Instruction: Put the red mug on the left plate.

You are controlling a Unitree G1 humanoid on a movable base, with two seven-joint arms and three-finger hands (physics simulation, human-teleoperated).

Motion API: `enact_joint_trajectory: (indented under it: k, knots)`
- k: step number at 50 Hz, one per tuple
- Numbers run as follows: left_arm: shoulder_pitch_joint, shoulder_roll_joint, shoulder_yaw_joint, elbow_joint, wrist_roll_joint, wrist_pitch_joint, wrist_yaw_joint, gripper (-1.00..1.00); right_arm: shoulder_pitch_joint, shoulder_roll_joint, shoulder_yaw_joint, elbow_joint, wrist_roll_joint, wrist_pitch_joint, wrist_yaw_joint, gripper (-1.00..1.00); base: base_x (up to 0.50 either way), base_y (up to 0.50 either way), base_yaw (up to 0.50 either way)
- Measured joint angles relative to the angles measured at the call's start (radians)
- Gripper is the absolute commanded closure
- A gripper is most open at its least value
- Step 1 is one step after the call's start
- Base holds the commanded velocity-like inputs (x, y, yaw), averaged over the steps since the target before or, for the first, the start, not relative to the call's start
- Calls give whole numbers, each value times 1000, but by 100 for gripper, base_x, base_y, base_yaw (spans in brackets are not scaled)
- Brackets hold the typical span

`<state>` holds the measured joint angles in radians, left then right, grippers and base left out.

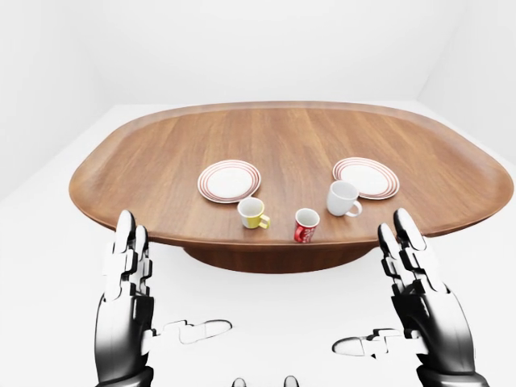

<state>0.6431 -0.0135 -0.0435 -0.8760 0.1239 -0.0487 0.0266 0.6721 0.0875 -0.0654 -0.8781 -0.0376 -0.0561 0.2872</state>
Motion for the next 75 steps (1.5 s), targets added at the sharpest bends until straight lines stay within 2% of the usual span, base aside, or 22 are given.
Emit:
enact_joint_trajectory:
  k: [21, 55, 69, 75]
  knots:
    - [2, 7, -5, 1, 1, -3, 4, -100, 2, -13, 14, 7, -13, -12, -8, -100, 9, 50, 0]
    - [4, 5, -2, -2, -3, -6, -2, -100, -1, -21, 17, 8, -14, -15, -9, -100, 16, 50, 0]
    - [6, 6, -2, 2, -5, -12, -3, -100, -16, -27, 24, 25, -19, 6, -6, -100, 1, 1, 0]
    - [18, 6, -3, 2, -5, -16, -3, -100, 0, -35, 33, 23, -17, 1, -3, -100, 25, 0, 0]
